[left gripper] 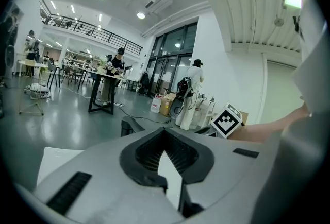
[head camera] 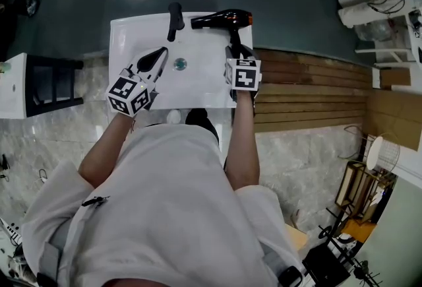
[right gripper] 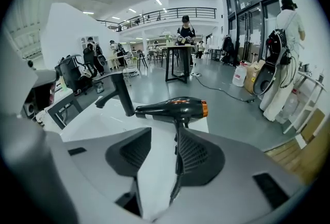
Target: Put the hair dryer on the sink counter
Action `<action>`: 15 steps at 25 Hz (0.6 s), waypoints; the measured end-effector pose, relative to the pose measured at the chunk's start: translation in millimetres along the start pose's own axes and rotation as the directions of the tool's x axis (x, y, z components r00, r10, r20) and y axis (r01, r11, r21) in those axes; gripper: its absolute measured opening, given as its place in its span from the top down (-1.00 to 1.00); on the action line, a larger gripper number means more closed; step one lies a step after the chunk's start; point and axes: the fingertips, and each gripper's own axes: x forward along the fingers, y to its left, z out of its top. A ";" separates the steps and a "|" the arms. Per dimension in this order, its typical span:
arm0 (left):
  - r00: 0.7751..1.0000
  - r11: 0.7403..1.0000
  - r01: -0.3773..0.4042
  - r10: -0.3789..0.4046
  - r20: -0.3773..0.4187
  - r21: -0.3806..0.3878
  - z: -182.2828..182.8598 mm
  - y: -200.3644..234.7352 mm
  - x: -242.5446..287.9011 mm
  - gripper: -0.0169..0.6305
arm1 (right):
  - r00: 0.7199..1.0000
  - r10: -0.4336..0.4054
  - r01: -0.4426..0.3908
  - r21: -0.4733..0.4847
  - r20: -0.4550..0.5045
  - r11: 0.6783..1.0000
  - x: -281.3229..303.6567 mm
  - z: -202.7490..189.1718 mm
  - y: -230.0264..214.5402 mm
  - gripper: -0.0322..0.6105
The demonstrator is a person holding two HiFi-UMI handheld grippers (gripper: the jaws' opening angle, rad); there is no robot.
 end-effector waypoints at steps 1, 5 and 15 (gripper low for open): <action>1.000 1.000 0.005 -0.005 0.001 0.005 0.2 -1.1 -2.3 0.94 | 1.000 -0.001 0.001 0.002 0.006 1.000 -3.3 0.0 2.0 0.38; 1.000 1.000 0.019 -0.019 0.011 0.011 1.9 -2.5 -12.3 0.94 | 1.000 -0.010 0.009 0.021 0.027 1.000 -15.7 -1.3 9.5 0.43; 0.998 0.998 0.052 -0.053 0.043 0.024 6.0 -6.0 -44.0 0.94 | 0.995 -0.029 0.023 0.069 0.099 0.997 -56.1 -2.8 36.9 0.60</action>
